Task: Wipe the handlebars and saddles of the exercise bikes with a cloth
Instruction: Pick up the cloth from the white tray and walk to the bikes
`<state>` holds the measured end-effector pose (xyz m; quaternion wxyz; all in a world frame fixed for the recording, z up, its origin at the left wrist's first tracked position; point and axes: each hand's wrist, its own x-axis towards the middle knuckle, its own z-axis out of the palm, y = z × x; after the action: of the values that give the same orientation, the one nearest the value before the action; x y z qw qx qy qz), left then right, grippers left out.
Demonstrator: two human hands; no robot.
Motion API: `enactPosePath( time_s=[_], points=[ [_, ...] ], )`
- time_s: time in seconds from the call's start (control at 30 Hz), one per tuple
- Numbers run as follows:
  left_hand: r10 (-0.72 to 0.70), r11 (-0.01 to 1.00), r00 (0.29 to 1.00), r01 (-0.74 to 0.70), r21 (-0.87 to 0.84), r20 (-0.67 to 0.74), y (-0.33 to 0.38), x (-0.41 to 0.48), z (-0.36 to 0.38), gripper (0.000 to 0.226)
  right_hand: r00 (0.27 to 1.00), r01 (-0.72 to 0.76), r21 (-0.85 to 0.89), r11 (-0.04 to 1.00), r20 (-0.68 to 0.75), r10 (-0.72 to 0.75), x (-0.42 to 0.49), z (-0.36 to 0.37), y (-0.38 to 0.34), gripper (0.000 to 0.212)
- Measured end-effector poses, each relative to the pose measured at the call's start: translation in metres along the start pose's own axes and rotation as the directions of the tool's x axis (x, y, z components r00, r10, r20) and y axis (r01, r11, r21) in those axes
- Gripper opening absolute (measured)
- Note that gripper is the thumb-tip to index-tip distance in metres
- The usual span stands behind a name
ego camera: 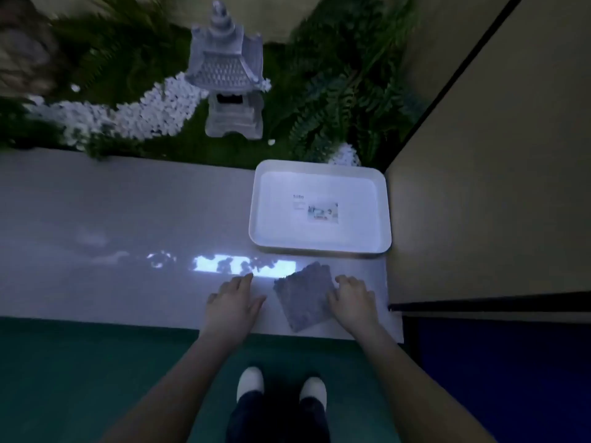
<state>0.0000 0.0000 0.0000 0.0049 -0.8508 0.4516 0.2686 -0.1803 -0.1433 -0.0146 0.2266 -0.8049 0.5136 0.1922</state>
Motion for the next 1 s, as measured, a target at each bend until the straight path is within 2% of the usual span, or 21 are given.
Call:
enactPosePath(
  time_s=[0.13, 0.27, 0.4, 0.47, 0.63, 0.73, 0.8, 0.9, 0.97, 1.0],
  points=[
    [-0.011, 1.0, 1.0, 0.01, -0.02, -0.021, -0.013, 0.008, 0.025, 0.058, 0.992, -0.119, 0.123, 0.985, -0.033, 0.124, 0.023, 0.019, 0.004, 0.037],
    [-0.028, 0.998, 0.999, 0.026, -0.057, -0.035, -0.017, 0.01, 0.041, 0.057, 0.972, -0.226, 0.277, 0.934, 0.003, 0.235, 0.036, 0.036, 0.003, 0.037],
    [-0.019, 0.999, 1.0, 0.018, -0.035, -0.023, -0.018, 0.008, 0.047, 0.056, 0.961, -0.273, 0.368, 0.889, 0.151, 0.232, 0.038, 0.048, -0.004, 0.028],
    [-0.016, 0.999, 1.0, 0.016, -0.031, -0.012, -0.017, 0.006, 0.045, 0.056, 0.973, -0.225, 0.441, 0.869, 0.142, 0.18, 0.032, 0.048, -0.01, 0.018],
    [-0.036, 0.991, 0.999, 0.039, -0.13, 0.022, -0.01, -0.003, 0.021, 0.056, 0.999, 0.024, 0.515, 0.857, -0.034, -0.008, 0.006, 0.018, -0.026, 0.004],
    [-0.03, 0.984, 0.999, 0.033, -0.178, 0.019, 0.0, -0.007, -0.009, 0.055, 0.997, 0.079, 0.578, 0.812, -0.064, -0.051, -0.013, -0.021, -0.046, 0.021],
    [-0.026, 0.973, 1.0, 0.028, -0.231, 0.011, 0.007, -0.006, -0.033, 0.053, 0.993, 0.117, 0.638, 0.761, -0.101, -0.069, -0.028, -0.049, -0.061, 0.018],
    [-0.09, 0.857, 0.996, 0.067, -0.511, -0.02, 0.023, -0.01, -0.073, 0.048, 0.982, 0.188, 0.731, 0.656, -0.163, -0.1, -0.054, -0.095, -0.082, 0.011],
    [-0.127, 0.701, 0.991, 0.112, -0.705, 0.032, 0.034, -0.014, -0.1, 0.048, 0.971, 0.239, 0.786, 0.57, -0.206, -0.124, -0.076, -0.124, -0.093, 0.01],
    [-0.11, 0.583, 0.991, 0.132, -0.802, 0.083, 0.039, -0.02, -0.114, 0.048, 0.964, 0.267, 0.822, 0.503, -0.226, -0.143, -0.088, -0.138, -0.098, 0.009]
  ],
)
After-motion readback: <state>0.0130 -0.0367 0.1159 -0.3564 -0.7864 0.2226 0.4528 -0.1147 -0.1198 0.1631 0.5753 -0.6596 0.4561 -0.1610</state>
